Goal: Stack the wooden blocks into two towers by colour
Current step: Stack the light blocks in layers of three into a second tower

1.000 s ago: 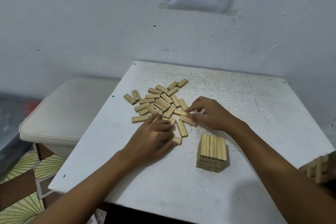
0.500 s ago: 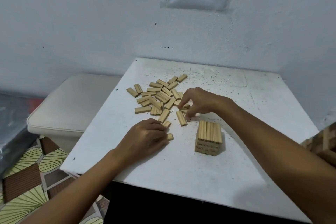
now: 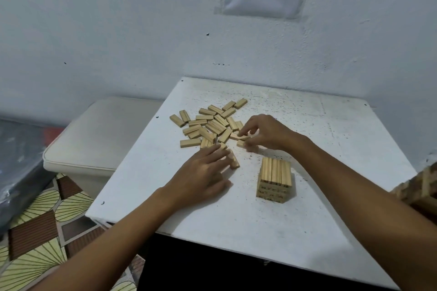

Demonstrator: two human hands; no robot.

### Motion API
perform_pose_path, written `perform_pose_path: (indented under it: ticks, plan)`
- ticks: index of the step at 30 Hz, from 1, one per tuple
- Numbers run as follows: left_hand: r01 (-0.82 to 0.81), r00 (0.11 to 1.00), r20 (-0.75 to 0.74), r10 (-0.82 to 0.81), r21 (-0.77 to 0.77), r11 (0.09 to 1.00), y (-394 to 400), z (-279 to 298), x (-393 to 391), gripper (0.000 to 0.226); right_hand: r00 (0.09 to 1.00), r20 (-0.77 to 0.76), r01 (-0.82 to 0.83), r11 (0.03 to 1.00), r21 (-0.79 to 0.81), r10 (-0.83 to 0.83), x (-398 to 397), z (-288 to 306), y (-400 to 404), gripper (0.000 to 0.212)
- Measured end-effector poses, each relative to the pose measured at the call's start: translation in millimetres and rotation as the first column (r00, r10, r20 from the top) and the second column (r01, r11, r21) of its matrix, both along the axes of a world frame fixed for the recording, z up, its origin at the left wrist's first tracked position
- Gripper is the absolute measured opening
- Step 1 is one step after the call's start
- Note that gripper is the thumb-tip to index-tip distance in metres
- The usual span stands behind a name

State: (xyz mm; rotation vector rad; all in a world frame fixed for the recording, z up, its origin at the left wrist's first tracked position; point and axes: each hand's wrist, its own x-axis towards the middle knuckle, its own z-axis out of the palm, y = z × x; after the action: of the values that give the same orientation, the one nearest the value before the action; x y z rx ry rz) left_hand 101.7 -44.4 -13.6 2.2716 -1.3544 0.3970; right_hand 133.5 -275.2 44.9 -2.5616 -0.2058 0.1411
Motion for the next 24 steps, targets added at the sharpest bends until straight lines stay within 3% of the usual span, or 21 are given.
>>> perform_pose_path:
  ticks: [4,10,17,24]
  plan:
    - [0.003,0.999,-0.051,0.002,0.099,0.995,-3.4,-13.1,4.0,0.036,0.991,0.024,0.128,0.985,0.120,-0.131,-12.0,-5.0,-22.1,0.024]
    - [0.037,0.997,-0.065,-0.037,0.001,0.999,5.2,-12.2,-9.4,0.030,0.935,0.204,0.215,0.923,0.320,-0.289,-40.9,14.5,-20.9,0.020]
    - [0.008,0.994,-0.108,-0.003,0.049,0.999,31.3,-12.3,-21.8,0.038,0.948,0.274,0.035,0.911,0.410,-0.160,-82.9,26.7,38.3,0.021]
    - [-0.135,0.980,-0.141,0.139,0.038,0.990,64.7,-21.8,-31.3,0.035,0.969,0.248,-0.093,0.914,0.396,-0.008,-105.3,-11.3,98.2,0.020]
